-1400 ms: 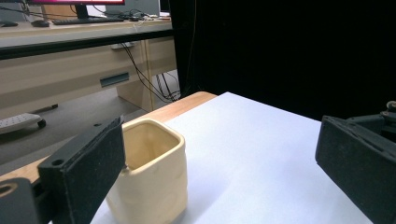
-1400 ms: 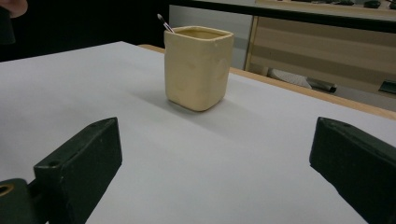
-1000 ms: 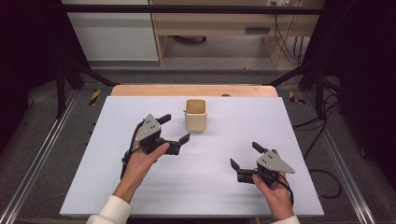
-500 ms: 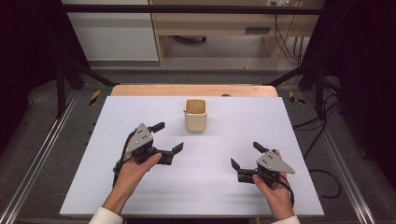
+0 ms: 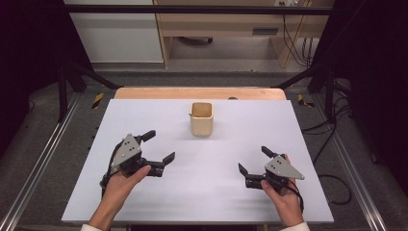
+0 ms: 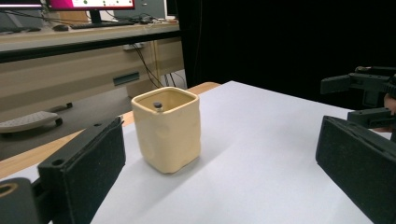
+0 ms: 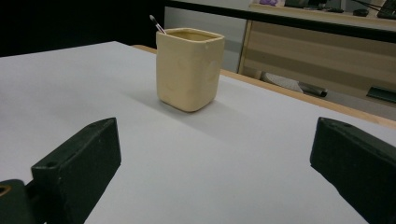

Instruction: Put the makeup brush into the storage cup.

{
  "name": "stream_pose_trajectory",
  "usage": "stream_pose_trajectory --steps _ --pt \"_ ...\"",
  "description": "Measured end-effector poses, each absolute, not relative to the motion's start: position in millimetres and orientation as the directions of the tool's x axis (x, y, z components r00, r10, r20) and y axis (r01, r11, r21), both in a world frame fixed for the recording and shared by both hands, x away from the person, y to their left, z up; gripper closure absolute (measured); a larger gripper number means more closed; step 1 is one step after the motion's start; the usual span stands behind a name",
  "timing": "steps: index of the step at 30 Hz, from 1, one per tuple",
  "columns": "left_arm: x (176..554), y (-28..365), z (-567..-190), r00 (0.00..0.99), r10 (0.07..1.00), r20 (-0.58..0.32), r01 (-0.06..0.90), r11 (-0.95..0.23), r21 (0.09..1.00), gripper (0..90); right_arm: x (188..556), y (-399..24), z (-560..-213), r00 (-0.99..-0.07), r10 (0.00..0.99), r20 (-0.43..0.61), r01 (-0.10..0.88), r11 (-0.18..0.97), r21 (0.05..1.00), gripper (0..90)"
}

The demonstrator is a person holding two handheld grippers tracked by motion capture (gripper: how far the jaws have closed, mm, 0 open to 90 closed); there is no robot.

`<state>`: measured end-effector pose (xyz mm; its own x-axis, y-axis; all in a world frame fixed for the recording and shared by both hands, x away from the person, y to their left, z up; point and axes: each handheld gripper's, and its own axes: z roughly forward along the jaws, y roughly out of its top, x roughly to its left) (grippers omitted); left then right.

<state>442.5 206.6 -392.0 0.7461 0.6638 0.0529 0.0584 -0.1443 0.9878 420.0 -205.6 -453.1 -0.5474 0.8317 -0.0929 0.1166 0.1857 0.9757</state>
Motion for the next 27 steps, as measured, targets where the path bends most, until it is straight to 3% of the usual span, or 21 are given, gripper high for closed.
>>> stream_pose_trajectory --steps 8,27 --pt "431.3 232.1 -387.3 0.729 0.676 0.103 0.023 -0.174 0.984 1.9 418.2 -207.2 -453.6 -0.548 0.83 -0.101 0.109 0.191 0.975 2.9" --pt "422.9 270.3 -397.7 0.697 0.709 0.111 0.034 -0.188 0.982 1.6 412.8 -233.2 -448.2 -0.527 0.846 -0.084 0.11 0.166 0.98 2.7"
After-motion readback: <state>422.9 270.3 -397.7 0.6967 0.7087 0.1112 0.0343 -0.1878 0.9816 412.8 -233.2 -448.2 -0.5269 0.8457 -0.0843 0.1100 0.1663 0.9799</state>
